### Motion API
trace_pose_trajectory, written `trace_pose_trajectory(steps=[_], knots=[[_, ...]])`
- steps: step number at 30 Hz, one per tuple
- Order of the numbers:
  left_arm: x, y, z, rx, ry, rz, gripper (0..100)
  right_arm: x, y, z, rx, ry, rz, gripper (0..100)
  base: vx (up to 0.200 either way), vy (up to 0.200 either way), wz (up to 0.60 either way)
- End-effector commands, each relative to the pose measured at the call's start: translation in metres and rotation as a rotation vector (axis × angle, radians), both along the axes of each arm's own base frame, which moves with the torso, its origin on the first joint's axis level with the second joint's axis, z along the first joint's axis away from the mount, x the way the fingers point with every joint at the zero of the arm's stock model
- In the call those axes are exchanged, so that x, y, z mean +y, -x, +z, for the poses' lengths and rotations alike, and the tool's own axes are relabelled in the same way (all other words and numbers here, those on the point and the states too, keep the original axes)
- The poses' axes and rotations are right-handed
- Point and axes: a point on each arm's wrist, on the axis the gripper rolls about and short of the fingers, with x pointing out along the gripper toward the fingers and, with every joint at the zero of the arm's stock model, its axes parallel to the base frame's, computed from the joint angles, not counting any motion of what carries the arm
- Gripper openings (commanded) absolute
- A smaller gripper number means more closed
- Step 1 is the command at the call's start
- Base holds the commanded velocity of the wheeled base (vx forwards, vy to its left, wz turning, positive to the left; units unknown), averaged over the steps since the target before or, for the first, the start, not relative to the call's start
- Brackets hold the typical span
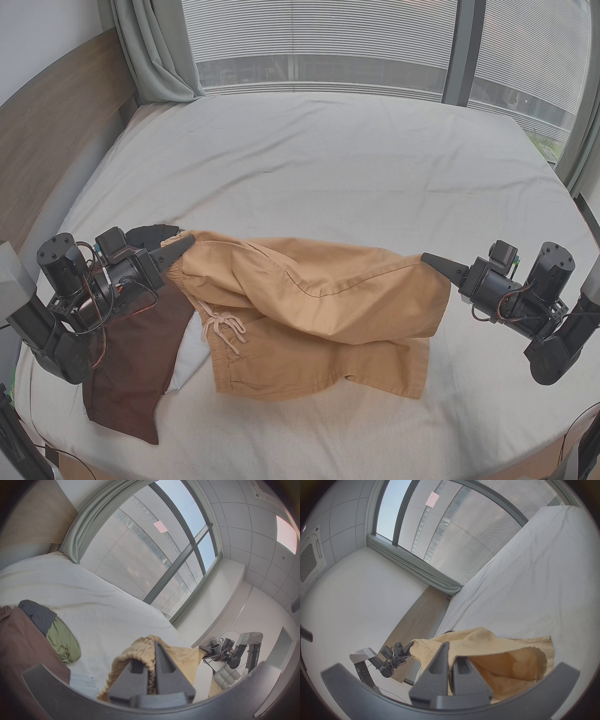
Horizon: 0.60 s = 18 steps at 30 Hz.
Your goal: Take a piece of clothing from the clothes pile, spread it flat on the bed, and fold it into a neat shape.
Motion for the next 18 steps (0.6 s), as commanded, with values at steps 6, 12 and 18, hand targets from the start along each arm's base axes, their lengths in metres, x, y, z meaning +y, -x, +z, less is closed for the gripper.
trace_pose_trajectory(steps=[6,12,18], knots=[[-0.001,-0.002,0.002,-0.014,-0.005,-0.003,0,-0.01,-0.007,0.008,-0.038,-0.01,-0.04,0,0.0,0.0,0.0],[-0.002,-0.008,-0.002,-0.023,-0.02,0.001,0,-0.02,-0.012,0.012,-0.056,-0.013,-0.079,0,0.0,0.0,0.0],[-0.001,-0.01,-0.005,-0.023,-0.03,0.005,0,-0.028,-0.016,0.014,-0.068,-0.015,-0.105,0,0.0,0.0,0.0]])
